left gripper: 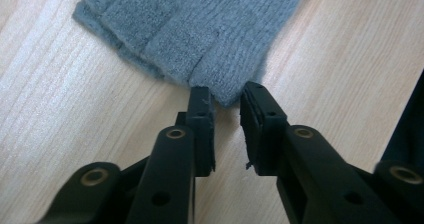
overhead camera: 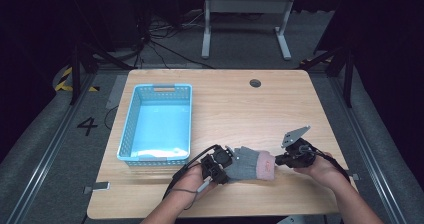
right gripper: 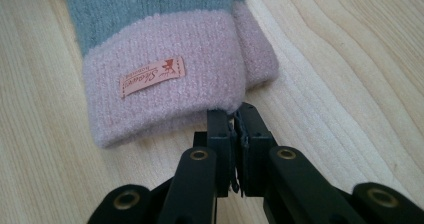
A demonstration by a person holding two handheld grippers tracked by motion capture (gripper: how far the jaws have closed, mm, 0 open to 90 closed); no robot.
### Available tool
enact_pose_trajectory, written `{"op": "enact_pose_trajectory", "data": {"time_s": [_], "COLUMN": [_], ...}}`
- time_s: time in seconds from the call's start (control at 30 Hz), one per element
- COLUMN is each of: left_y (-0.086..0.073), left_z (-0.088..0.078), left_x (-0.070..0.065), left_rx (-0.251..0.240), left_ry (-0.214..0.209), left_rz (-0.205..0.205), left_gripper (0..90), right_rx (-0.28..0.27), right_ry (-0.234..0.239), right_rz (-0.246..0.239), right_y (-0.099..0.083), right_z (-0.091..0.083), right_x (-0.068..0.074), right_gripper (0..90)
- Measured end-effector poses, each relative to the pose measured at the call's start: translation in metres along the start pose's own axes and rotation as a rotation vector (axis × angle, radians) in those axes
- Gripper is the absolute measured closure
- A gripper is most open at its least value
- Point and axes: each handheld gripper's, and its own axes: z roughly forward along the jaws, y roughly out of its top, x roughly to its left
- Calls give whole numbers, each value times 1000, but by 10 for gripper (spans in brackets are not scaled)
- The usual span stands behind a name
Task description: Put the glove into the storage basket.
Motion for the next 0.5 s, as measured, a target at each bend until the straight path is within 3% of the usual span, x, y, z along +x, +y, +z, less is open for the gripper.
{"op": "enact_pose_trajectory", "data": {"time_s": [0.23, 0.5], "left_y": [0, 0], "left_z": [-7, -17], "left_x": [-5, -13], "left_rx": [-21, -47], "left_ry": [11, 21], "left_rz": [26, 52], "left_gripper": [852, 866], "right_rx": [-4, -52], "right_ry": [-5, -29], "right_rz": [5, 5], "right_y": [0, 3], "right_z": [-2, -13], "right_x": [1, 1], "right_gripper": [870, 877]}}
